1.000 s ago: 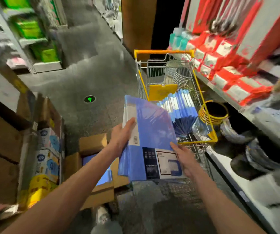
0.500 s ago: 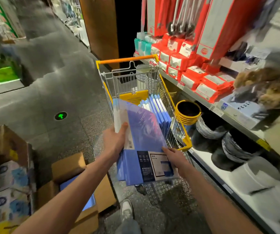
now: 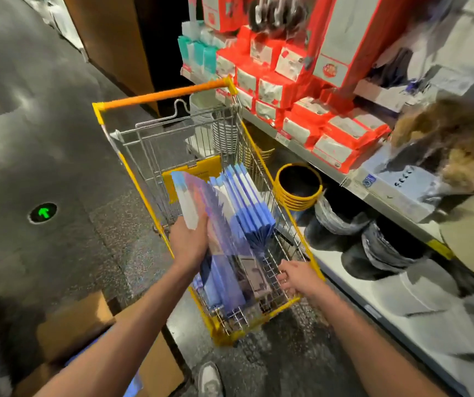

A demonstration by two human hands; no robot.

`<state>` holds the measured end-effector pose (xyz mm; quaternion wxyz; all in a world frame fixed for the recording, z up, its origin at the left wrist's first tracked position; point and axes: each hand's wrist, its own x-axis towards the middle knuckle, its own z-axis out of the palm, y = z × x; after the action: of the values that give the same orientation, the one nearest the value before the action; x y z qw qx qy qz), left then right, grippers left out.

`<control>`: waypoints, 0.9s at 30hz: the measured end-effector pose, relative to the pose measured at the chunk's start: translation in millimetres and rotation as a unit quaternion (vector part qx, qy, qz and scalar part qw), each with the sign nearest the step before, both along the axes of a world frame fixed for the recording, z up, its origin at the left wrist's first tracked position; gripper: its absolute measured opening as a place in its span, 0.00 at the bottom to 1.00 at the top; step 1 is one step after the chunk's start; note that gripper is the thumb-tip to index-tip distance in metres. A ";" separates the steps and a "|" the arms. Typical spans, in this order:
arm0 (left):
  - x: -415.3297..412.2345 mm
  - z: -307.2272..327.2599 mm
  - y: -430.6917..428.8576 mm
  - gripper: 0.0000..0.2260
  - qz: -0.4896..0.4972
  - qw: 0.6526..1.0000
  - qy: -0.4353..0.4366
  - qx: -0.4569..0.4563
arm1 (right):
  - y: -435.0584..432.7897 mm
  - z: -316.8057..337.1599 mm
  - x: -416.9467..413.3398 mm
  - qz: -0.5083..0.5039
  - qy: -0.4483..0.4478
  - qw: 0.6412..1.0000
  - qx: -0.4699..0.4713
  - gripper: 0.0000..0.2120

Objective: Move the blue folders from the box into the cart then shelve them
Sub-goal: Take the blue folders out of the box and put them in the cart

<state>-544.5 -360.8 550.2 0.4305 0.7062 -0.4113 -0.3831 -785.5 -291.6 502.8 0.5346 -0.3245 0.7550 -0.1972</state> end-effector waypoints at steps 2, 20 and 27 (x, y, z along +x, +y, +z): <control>-10.3 0.2 -26.5 0.14 -0.001 1.000 -0.006 0.013 | -11.9 -0.7 -4.7 -0.006 -0.022 1.000 -0.002 0.14; -117.4 -13.5 -210.0 0.17 0.009 0.992 -0.097 0.076 | -163.4 2.1 -81.4 0.048 -0.077 0.996 0.004 0.14; -147.2 -40.6 -225.7 0.20 -0.001 0.983 -0.149 0.109 | -185.5 -9.9 -96.1 0.068 -0.084 0.994 0.016 0.15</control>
<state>-691.7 -586.5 509.6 0.2845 0.7977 -0.4270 -0.3169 -881.6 -477.2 492.9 0.6133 -0.3489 0.6866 -0.1753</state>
